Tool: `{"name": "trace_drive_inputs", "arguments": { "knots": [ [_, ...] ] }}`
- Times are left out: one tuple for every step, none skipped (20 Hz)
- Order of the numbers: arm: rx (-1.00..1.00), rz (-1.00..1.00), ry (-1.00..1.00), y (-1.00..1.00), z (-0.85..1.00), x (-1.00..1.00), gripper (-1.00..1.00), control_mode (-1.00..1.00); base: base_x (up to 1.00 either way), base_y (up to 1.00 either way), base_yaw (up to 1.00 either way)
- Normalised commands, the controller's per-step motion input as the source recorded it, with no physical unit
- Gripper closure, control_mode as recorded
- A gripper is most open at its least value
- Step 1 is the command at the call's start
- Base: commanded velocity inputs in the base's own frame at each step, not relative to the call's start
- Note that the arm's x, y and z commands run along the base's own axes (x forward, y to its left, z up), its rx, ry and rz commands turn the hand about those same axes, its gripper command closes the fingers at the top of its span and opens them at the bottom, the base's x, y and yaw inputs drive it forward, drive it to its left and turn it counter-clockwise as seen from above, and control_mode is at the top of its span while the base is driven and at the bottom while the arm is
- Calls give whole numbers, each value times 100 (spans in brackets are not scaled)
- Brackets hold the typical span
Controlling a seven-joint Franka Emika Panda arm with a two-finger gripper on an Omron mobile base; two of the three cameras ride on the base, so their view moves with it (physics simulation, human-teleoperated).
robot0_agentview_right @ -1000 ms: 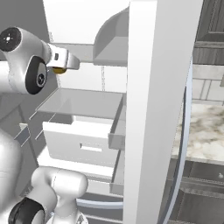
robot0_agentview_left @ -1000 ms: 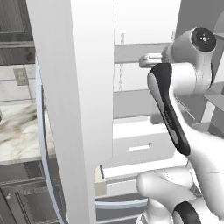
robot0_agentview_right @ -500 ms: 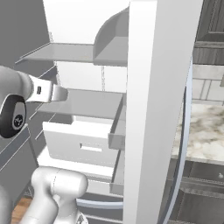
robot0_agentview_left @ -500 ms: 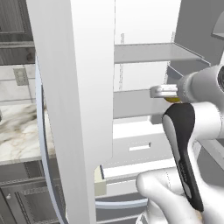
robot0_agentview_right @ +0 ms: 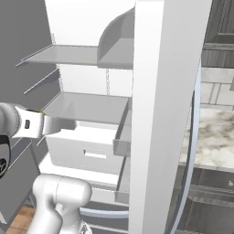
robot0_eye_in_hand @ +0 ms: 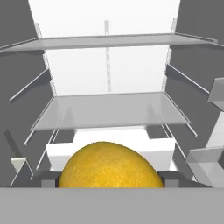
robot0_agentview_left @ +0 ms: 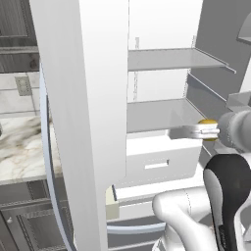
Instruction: Retrieve a lemon from the fridge and place it on the cutting board with the fish.
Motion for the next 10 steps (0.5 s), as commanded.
{"name": "trace_drive_inputs", "arguments": {
  "knots": [
    [0,5,0,-3,-21,-32,100,-100,0,0,0],
    [0,4,0,-1,-25,-20,100,-100,0,0,0],
    [0,4,0,-5,-26,0,100,-100,0,0,0],
    [0,4,0,-4,-28,0,100,-100,0,0,0],
    [0,4,0,0,-31,0,100,-100,0,0,0],
    [0,2,0,0,-34,0,100,-100,0,0,0],
    [0,0,0,0,-41,0,100,-100,0,0,0],
    [-1,0,0,0,-56,0,100,-100,0,0,0],
    [-3,0,0,0,-61,0,100,-100,0,0,0],
    [-2,0,0,0,-61,0,100,-100,0,0,0]
  ]
}}
